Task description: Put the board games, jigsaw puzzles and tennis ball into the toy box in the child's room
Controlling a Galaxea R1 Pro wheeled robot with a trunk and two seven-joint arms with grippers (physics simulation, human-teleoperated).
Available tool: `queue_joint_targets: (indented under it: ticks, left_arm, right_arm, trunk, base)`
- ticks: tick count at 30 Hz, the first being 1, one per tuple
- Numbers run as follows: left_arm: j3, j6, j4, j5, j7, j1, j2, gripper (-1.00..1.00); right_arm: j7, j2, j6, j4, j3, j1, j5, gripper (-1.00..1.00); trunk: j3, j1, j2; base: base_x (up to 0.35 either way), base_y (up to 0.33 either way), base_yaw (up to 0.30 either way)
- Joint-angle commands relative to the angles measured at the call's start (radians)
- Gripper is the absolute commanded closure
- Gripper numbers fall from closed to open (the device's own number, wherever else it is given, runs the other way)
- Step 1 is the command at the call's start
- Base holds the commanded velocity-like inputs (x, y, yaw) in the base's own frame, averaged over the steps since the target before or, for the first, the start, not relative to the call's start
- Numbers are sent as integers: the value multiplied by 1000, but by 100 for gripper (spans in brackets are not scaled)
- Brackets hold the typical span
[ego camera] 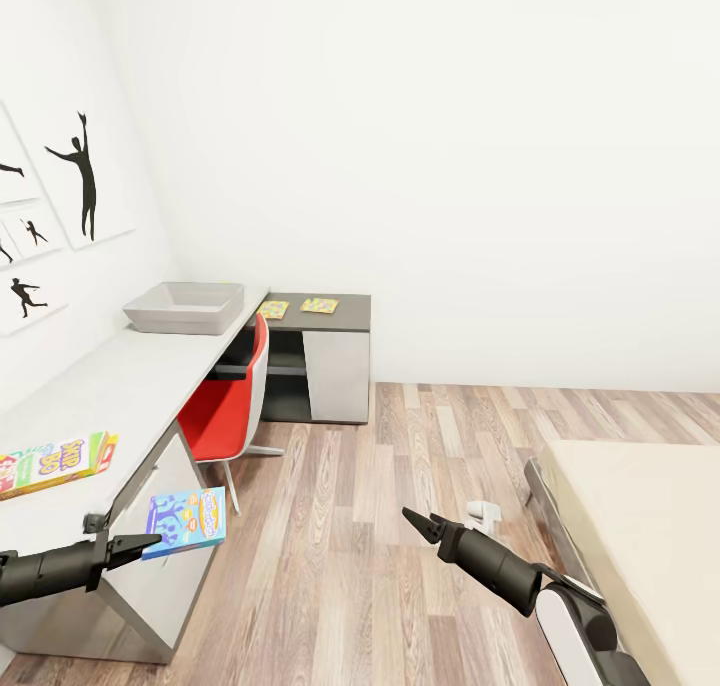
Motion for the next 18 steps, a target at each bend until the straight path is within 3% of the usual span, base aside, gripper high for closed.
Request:
queue_joint_targets:
  ticks: [1, 18]
  left_arm:
    - [1, 11, 0, 0, -3, -1, 0, 100]
    - [1, 11, 0, 0, -3, -1, -6, 100]
  right_arm:
    - [-2, -1, 7, -1, 0, -1, -8, -100]
    - [0, -2, -7, -2, 1, -1, -9, -100]
  trunk:
    - [-2, 1, -2]
    - [-2, 1, -2]
  base:
    - [0, 0, 0]
    - [0, 0, 0]
